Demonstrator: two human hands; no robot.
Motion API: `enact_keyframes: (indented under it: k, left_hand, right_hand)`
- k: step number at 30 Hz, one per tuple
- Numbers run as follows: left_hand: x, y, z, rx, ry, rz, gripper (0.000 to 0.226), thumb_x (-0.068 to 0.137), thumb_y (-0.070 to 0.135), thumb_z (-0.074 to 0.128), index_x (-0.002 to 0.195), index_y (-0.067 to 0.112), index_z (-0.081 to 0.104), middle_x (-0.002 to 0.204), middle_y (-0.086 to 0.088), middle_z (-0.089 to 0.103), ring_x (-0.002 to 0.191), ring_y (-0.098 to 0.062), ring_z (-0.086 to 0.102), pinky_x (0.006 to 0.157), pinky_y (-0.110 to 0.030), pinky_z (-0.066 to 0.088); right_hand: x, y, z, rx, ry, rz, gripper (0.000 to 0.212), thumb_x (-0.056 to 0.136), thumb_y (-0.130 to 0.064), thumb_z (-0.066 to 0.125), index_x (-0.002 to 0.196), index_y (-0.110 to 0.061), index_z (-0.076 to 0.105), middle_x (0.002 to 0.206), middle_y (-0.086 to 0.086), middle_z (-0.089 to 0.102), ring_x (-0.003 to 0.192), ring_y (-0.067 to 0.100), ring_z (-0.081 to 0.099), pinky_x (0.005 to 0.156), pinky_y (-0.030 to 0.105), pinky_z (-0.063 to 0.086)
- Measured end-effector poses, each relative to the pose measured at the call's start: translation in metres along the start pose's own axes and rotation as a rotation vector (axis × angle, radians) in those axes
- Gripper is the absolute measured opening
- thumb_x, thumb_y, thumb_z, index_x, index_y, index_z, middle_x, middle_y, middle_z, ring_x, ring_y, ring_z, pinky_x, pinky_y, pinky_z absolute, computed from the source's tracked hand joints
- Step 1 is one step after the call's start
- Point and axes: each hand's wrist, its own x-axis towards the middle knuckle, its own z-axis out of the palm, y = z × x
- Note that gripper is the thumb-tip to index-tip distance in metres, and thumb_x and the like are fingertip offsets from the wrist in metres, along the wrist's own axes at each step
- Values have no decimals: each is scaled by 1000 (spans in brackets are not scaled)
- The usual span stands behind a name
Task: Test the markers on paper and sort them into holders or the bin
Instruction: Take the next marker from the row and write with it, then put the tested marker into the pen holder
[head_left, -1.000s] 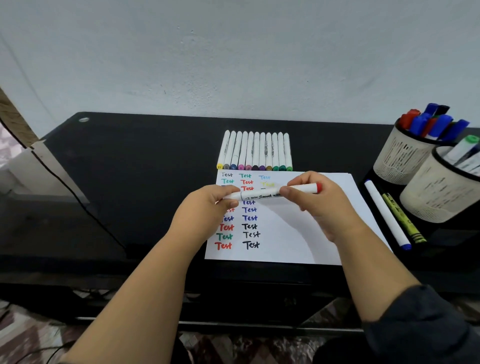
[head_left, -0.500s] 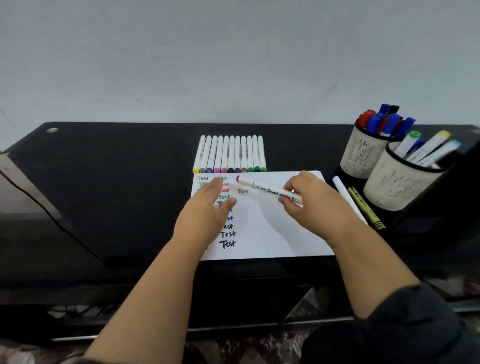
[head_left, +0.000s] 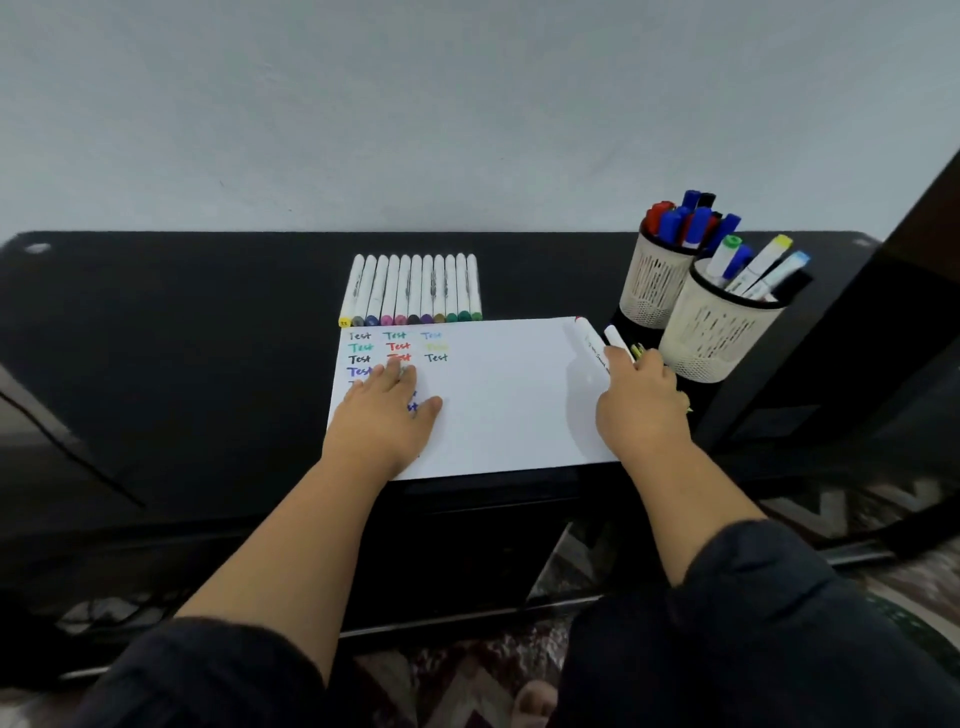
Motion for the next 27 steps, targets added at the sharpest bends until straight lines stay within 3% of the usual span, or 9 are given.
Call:
enact_keyframes:
  k: [13, 27]
  left_hand:
    - [-1, 0, -1, 22, -1, -11, 61, 99, 49, 23, 151, 20, 10, 159, 3, 1, 145, -16, 2, 117, -33, 4]
    - [-1, 3, -2, 10, -4, -32, 60, 99, 47, 24, 151, 20, 11, 159, 4, 1, 145, -16, 1, 116, -34, 4]
  right_hand:
    - [7, 9, 6, -117, -64, 16, 55, 92, -7, 36, 145, -22, 27, 135, 14, 29, 122, 32, 34, 99, 41, 32]
    - [16, 15, 9, -82, 47, -64, 43, 95, -11, 39, 138, -15, 42, 127, 13, 38, 116, 31, 37, 93, 40, 33]
